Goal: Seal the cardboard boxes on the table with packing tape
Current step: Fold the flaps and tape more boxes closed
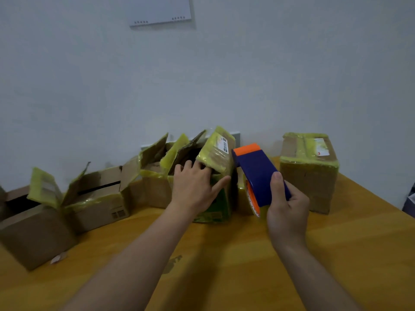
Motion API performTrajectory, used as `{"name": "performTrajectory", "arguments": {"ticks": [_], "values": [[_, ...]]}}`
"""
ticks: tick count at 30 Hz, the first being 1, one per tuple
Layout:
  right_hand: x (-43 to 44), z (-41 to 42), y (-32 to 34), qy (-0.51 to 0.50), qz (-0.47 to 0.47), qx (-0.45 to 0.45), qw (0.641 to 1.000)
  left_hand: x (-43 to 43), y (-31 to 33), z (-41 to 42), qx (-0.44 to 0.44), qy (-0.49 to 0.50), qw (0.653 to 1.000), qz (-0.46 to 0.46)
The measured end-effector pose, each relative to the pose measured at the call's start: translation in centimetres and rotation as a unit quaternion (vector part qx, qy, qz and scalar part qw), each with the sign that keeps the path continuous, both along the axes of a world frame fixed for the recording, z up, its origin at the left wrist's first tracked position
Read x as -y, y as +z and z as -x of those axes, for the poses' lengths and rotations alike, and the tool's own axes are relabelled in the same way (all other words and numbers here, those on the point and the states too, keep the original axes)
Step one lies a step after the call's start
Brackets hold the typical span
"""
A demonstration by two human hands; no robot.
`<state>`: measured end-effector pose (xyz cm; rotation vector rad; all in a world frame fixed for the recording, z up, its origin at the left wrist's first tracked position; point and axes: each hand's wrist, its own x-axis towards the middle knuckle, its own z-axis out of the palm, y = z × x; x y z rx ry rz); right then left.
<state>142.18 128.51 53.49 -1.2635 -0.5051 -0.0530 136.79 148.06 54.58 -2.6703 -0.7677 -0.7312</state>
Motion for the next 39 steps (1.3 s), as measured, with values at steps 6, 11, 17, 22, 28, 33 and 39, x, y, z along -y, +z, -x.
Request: {"name": "performTrajectory", "arguments": {"ticks": [6,11,17,22,28,33,39], "values": [[0.2,3.0,2.6,0.028,-0.004,0.036,0.999,2.4,-0.4,7.8,0.059,-0.010,0.998,0.019],[0.1,6.2,4.2,0.067,-0.018,0.067,0.995,3.0,-0.9,15.1,0.151,-0.027,0.986,0.059],[-0.4,9.3,6.4,0.140,-0.041,0.044,0.988,1.8,-1.6,21.5,0.258,-0.079,0.947,0.175],[-1.0,10.4,8.2,0.188,-0.025,0.037,0.981,-0.7,-0.4,22.8,0.327,-0.093,0.888,0.309],[-2.3,9.8,10.1,0.223,0.016,0.038,0.974,-3.2,1.9,22.6,0.350,-0.026,0.871,0.343],[-4.2,9.6,9.6,0.203,0.044,0.036,0.978,-3.8,3.0,21.6,0.221,-0.136,0.877,0.404],[-5.9,8.6,9.6,0.238,0.054,-0.017,0.970,-5.3,0.8,22.8,0.207,-0.167,0.819,0.508]]}}
